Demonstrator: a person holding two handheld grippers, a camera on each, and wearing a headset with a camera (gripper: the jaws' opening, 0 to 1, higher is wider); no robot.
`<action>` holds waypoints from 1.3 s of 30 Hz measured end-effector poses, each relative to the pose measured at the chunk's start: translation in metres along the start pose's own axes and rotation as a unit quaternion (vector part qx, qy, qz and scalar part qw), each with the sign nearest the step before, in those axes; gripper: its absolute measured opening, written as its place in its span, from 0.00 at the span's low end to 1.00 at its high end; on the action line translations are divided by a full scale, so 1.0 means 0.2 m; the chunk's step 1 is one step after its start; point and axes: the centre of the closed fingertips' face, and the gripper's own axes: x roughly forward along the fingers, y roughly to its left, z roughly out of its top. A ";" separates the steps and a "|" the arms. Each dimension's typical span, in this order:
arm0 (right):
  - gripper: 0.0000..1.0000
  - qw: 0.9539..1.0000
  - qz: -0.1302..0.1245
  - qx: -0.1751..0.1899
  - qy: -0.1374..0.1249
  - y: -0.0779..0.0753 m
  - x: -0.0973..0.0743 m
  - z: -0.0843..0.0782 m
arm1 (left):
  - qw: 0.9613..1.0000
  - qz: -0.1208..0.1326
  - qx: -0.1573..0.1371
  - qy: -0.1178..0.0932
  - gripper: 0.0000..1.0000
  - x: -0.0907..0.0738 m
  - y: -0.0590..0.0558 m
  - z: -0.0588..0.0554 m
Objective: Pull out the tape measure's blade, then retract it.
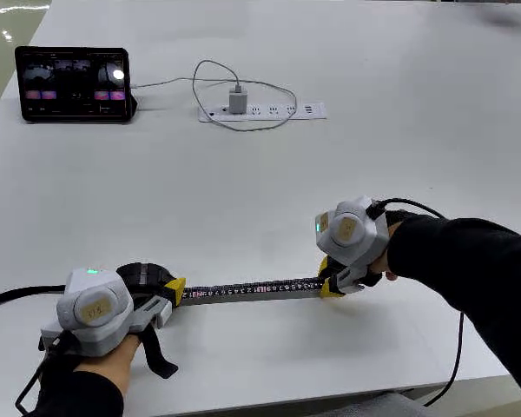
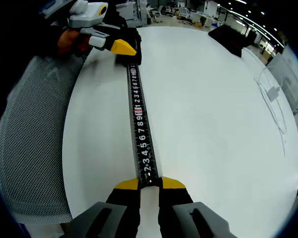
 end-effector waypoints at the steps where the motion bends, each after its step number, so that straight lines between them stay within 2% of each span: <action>1: 0.09 1.000 0.001 -0.001 0.001 0.00 0.00 0.00 | 1.000 0.000 0.000 0.000 0.61 0.00 0.00 0.00; 39: 0.10 1.000 0.006 0.001 0.010 0.02 0.03 0.07 | 1.000 -0.004 0.002 0.004 0.61 0.01 0.00 -0.01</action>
